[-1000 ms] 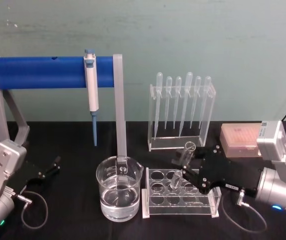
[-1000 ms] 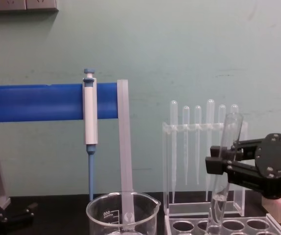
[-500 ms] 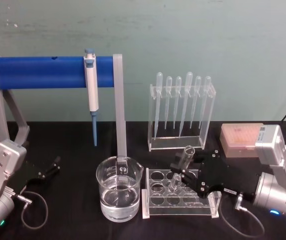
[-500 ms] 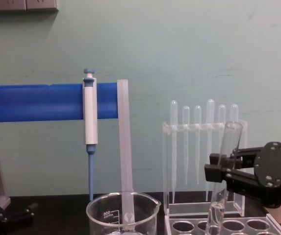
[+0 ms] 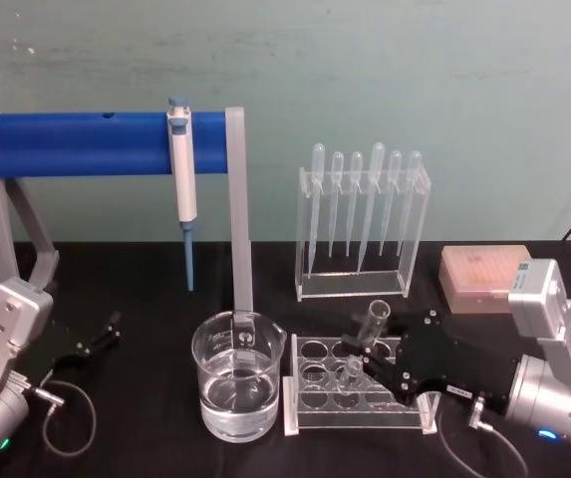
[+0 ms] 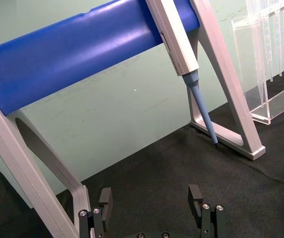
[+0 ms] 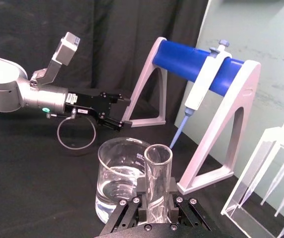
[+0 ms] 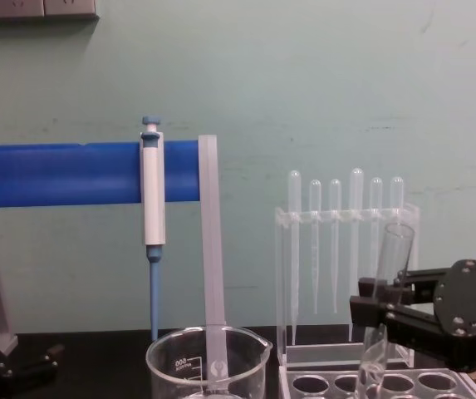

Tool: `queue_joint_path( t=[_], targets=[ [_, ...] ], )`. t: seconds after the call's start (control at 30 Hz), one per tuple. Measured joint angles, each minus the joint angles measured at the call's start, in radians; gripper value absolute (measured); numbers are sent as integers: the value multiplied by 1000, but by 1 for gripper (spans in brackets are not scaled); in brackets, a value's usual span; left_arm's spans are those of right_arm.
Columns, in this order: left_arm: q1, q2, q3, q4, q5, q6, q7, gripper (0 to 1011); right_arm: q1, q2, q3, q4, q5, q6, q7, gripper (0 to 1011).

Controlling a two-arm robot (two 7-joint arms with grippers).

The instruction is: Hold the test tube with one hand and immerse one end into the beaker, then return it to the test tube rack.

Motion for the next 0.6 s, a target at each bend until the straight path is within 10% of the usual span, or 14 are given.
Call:
queue_joint_path(
  t=[0.6],
  targets=[
    [0,0,0,0,0,0,0,1000,-15,-2,-4,3,-1,32,-14,226]
  ],
)
